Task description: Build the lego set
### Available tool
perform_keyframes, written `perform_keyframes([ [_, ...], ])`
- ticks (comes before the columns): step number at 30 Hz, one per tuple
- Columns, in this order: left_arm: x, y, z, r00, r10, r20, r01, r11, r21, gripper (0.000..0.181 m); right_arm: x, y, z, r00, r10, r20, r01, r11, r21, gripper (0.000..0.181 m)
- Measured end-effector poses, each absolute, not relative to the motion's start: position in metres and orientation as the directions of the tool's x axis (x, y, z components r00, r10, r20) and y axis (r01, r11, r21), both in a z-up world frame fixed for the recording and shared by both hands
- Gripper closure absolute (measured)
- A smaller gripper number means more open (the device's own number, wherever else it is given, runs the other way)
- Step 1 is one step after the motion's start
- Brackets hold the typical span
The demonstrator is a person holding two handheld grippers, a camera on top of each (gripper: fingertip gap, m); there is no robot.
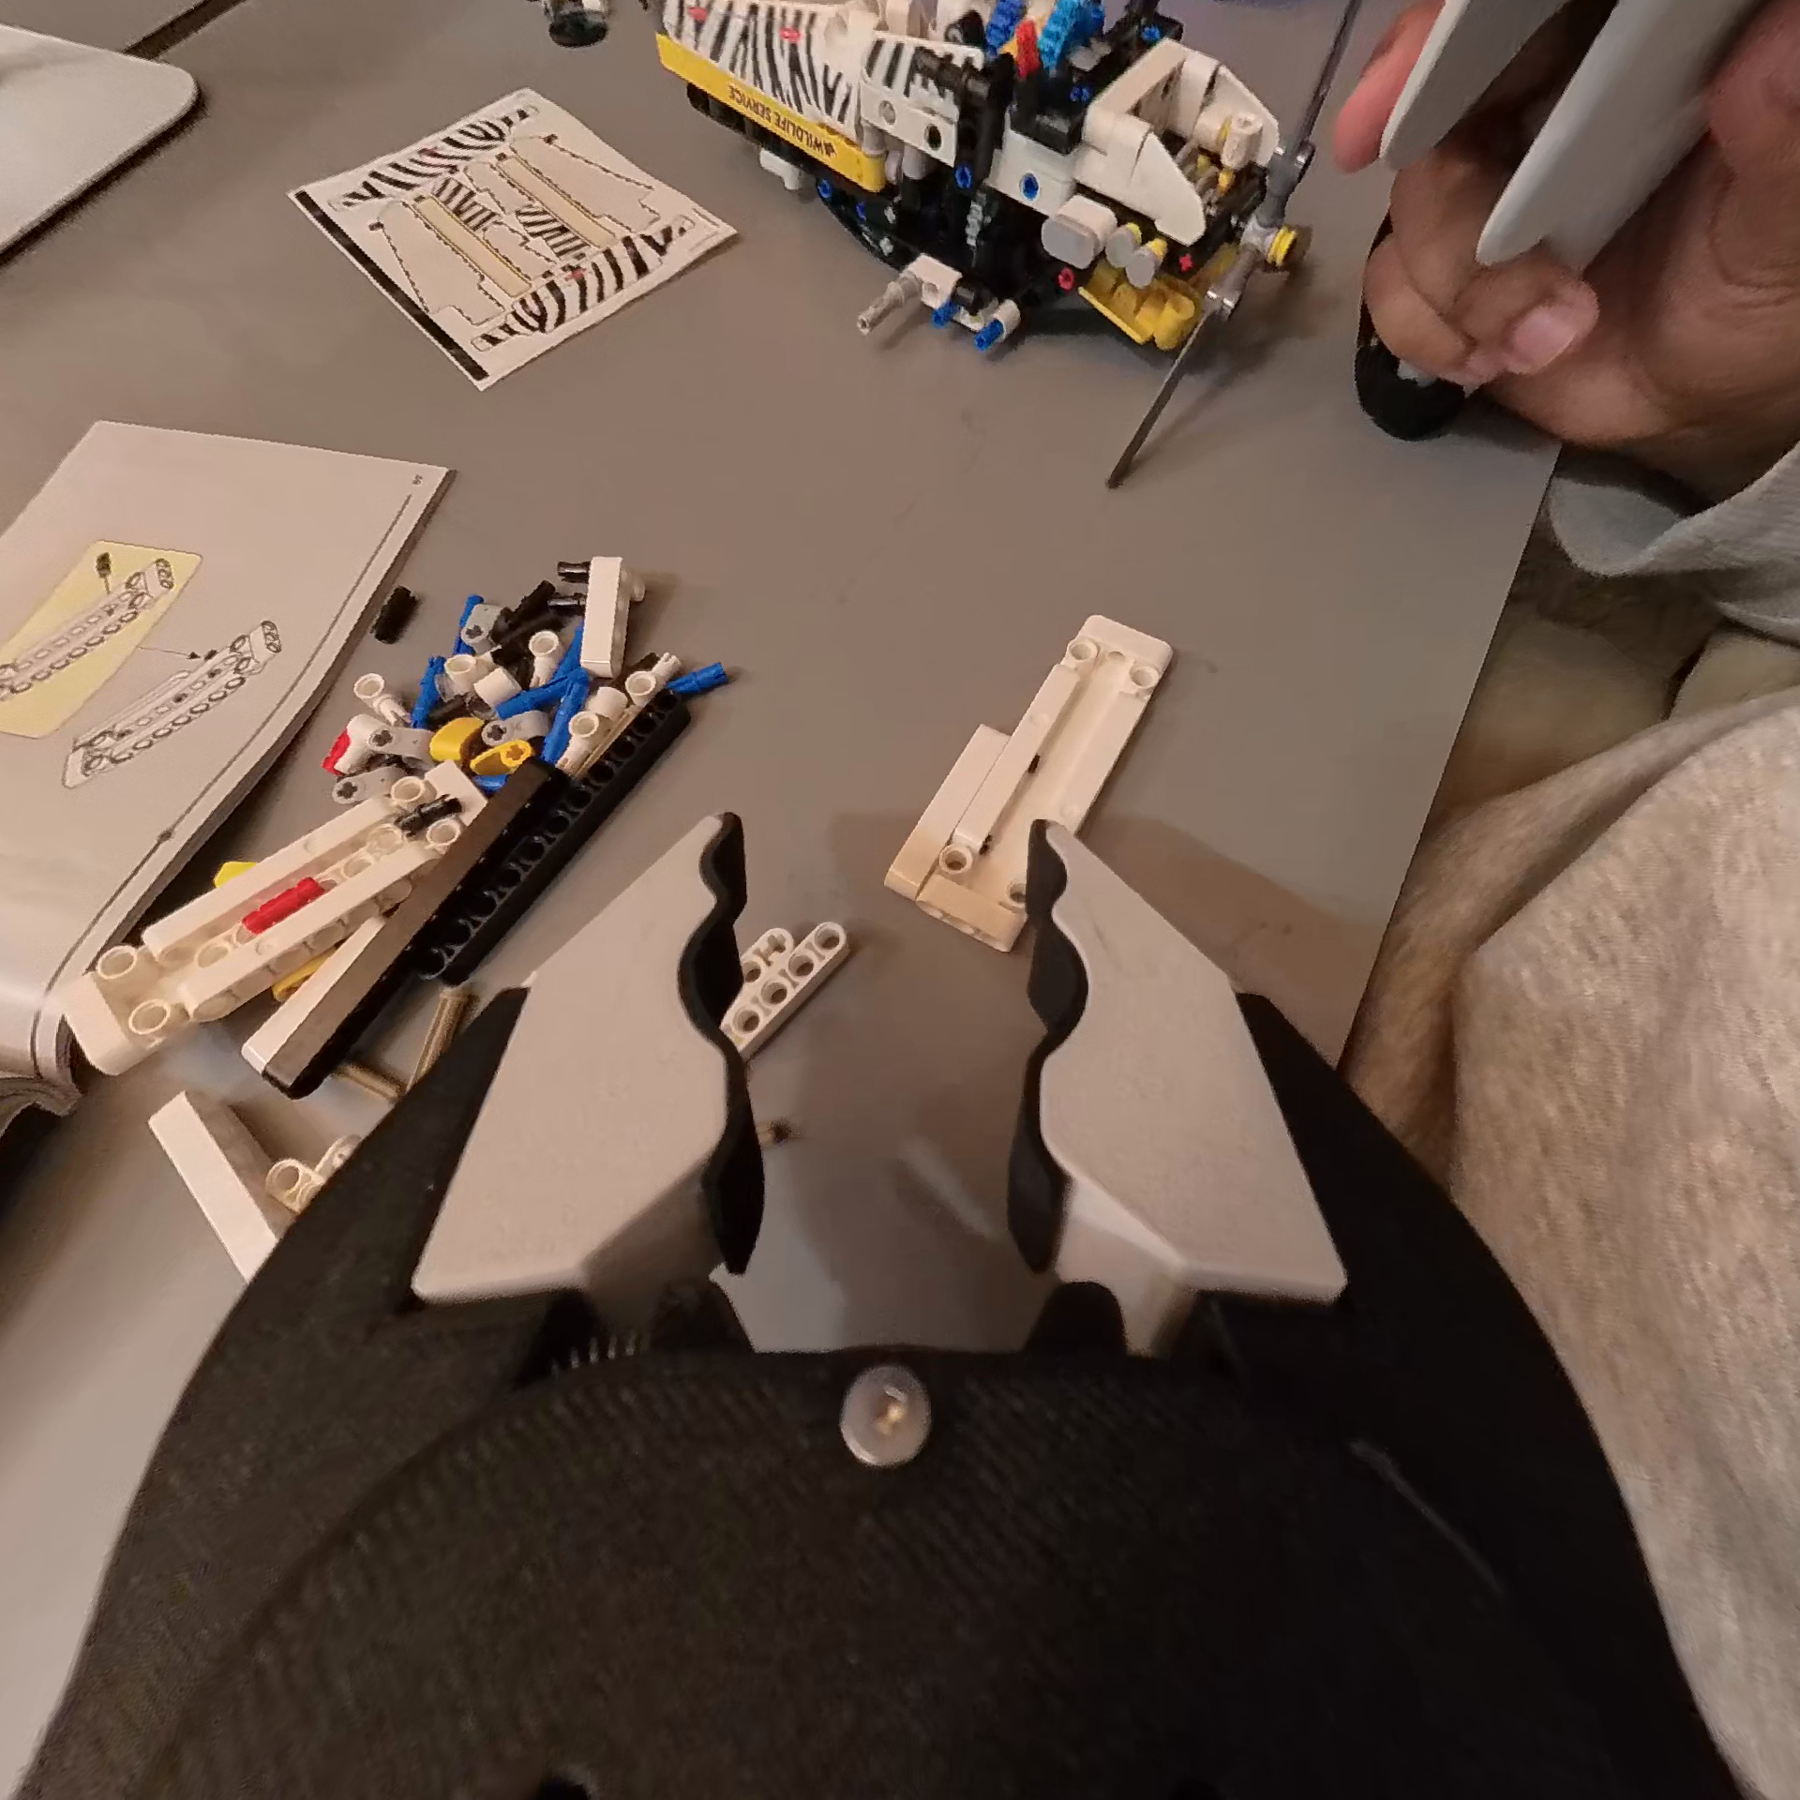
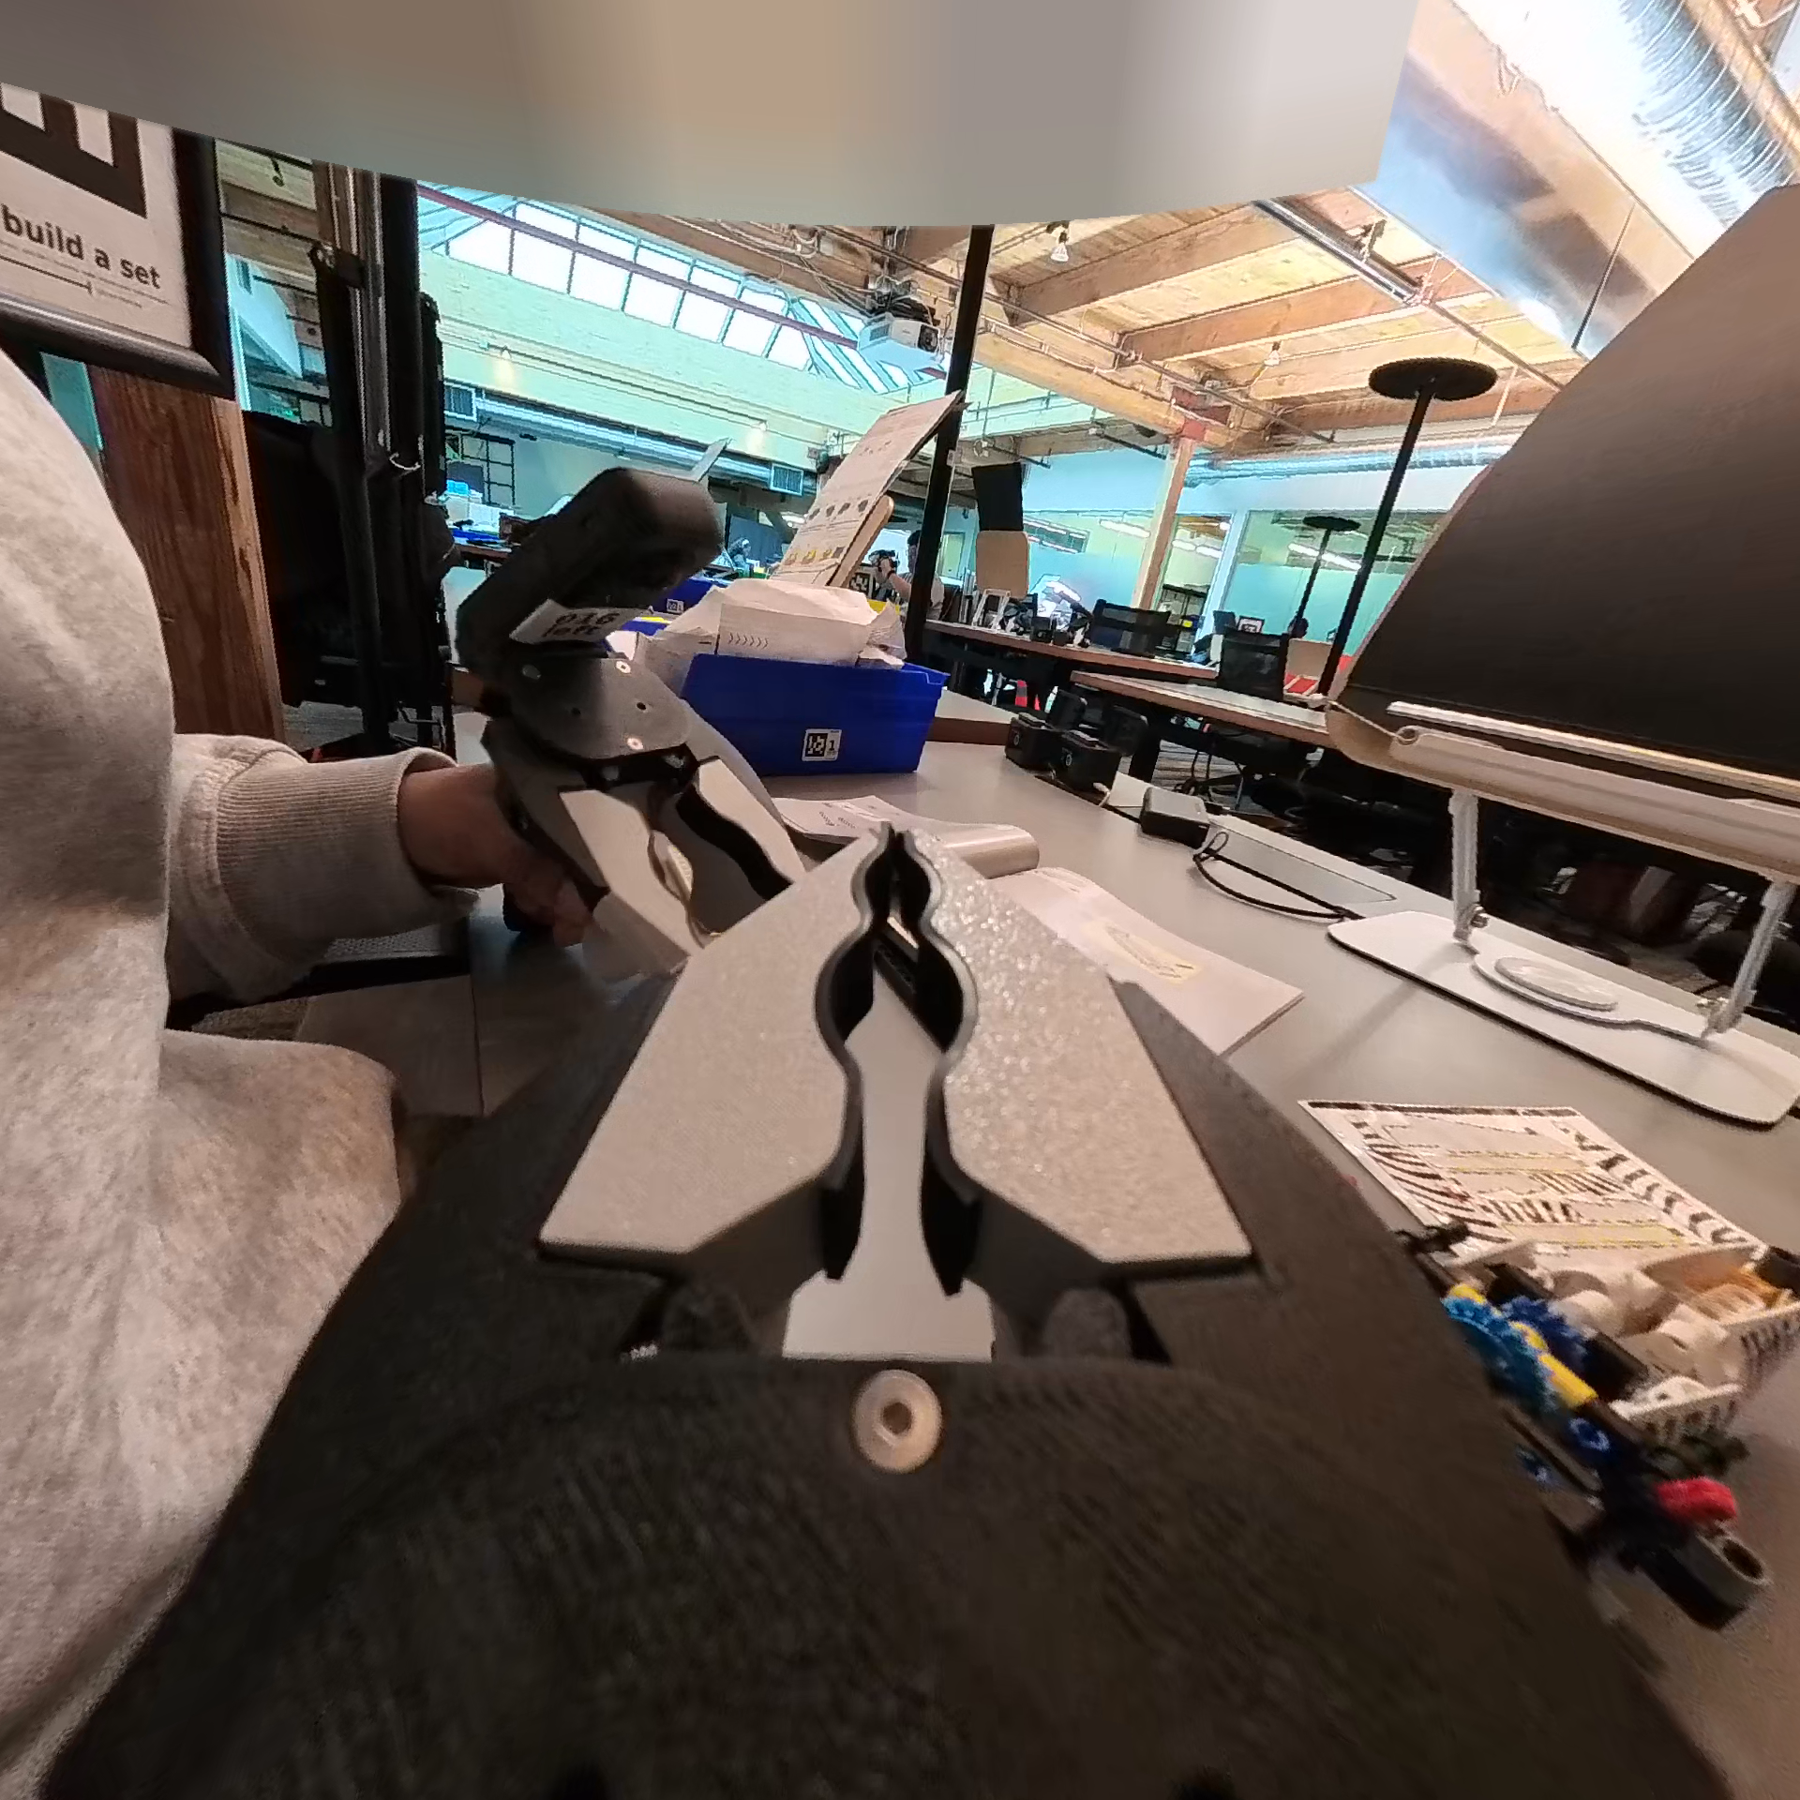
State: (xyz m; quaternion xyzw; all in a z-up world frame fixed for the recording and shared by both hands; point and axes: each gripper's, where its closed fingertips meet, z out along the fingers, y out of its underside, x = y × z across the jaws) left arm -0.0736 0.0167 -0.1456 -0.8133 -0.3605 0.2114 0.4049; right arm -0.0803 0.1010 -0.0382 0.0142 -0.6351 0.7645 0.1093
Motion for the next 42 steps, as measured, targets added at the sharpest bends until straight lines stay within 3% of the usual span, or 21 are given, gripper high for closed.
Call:
perform_keyframes([
  [9,-0.072,0.019,-0.153,0.659,0.743,-0.114,0.407,-0.480,-0.777,0.122,-0.080,0.101,-0.038,-0.975,0.151,0.163,-0.189,-0.171,-0.967,0.181],
  [16,-0.084,0.001,-0.140,0.564,0.825,0.026,0.470,-0.295,-0.832,0.119,-0.080,0.101,-0.038,-0.974,0.151,0.168,-0.193,-0.168,-0.967,0.181],
  [17,-0.087,-0.003,-0.139,0.536,0.842,0.052,0.484,-0.257,-0.836,0.127,-0.080,0.101,-0.038,-0.974,0.151,0.168,-0.193,-0.169,-0.967,0.181],
  [19,-0.091,-0.013,-0.133,0.489,0.867,0.097,0.489,-0.180,-0.854,0.165,-0.081,0.101,-0.038,-0.974,0.151,0.168,-0.193,-0.169,-0.966,0.181],
  [24,-0.098,-0.032,-0.119,0.404,0.889,0.217,0.472,0.001,-0.882,0.171,-0.081,0.101,-0.038,-0.974,0.151,0.170,-0.195,-0.170,-0.966,0.181],
  [26,-0.099,-0.035,-0.121,0.389,0.885,0.256,0.490,0.037,-0.871,0.181,-0.081,0.101,-0.037,-0.973,0.153,0.174,-0.199,-0.173,-0.965,0.181],
  [36,-0.103,-0.029,-0.135,0.372,0.925,0.072,0.513,-0.141,-0.846,0.181,-0.082,0.100,-0.037,-0.973,0.154,0.174,-0.200,-0.177,-0.964,0.181],
  [42,-0.143,-0.015,-0.104,0.426,0.904,-0.025,0.420,-0.222,-0.880,0.181,-0.080,0.103,-0.035,-0.970,0.154,0.189,-0.218,-0.196,-0.956,0.181],
])
